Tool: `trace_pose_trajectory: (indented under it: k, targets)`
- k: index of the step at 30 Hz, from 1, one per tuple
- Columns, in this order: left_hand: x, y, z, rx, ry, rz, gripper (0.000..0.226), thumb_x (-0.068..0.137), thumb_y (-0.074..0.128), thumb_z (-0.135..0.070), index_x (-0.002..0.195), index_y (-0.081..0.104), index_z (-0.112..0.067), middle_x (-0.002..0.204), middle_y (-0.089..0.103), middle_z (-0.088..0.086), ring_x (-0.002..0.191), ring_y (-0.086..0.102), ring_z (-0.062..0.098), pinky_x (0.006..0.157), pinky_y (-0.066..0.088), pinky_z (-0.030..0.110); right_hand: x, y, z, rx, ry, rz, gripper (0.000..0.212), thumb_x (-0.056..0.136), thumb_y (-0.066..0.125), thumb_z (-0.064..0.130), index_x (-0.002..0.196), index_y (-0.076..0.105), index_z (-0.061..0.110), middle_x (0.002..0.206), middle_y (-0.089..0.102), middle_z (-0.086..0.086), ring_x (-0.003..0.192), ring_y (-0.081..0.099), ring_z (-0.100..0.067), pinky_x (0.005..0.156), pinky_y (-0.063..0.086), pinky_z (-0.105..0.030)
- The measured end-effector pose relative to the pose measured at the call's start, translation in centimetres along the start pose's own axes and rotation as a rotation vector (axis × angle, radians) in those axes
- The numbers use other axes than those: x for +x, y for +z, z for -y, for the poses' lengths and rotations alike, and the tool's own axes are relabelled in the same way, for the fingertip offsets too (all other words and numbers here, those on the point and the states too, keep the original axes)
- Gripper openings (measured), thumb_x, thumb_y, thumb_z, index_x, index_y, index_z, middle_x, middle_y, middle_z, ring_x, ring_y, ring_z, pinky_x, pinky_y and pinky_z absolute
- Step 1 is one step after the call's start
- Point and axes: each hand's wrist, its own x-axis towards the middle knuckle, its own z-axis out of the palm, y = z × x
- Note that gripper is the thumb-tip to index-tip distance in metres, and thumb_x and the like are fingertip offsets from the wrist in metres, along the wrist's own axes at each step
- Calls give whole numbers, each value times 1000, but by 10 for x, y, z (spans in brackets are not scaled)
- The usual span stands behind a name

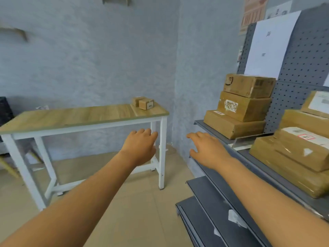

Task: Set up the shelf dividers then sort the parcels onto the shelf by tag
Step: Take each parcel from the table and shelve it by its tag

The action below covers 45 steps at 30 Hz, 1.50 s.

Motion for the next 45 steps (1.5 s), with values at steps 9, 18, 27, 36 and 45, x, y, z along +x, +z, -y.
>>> trace_pose_trajectory:
  k: [9,18,27,36,45]
  targets:
    - [41,71,95,-2,-77,70,36,96,46,-29,131,48,-19,118,57,3,108,54,26,89,40,34,123,68,31,143,-20,63,50,100,51,29,148,38,20,135,52,-6,126,46,-26,102,40,-37]
    - [156,164,143,10,-106,148,35,95,47,-29,128,48,-18,116,57,4,107,55,27,88,40,35,263,152,-8,188,-39,141,50,99,52,29,147,41,20,135,53,-6,127,47,-27,103,42,-39]
    - [253,231,209,5,-153,197,35,95,46,-27,129,48,-17,116,58,4,107,55,26,90,41,35,410,201,-28,184,-89,206,50,96,53,30,145,43,23,136,53,-4,126,49,-27,100,47,-46]
    - [362,301,301,11,-176,183,38,97,46,-31,133,47,-18,123,57,4,112,55,26,93,44,37,562,244,-28,182,-109,187,50,100,52,29,148,40,19,141,51,-6,130,45,-26,103,42,-39]
    - [486,367,386,-65,-158,159,41,96,46,-32,135,47,-19,123,58,4,113,55,26,94,42,38,704,277,-40,250,-6,181,48,94,58,28,140,46,21,131,56,-6,120,52,-27,95,47,-39]
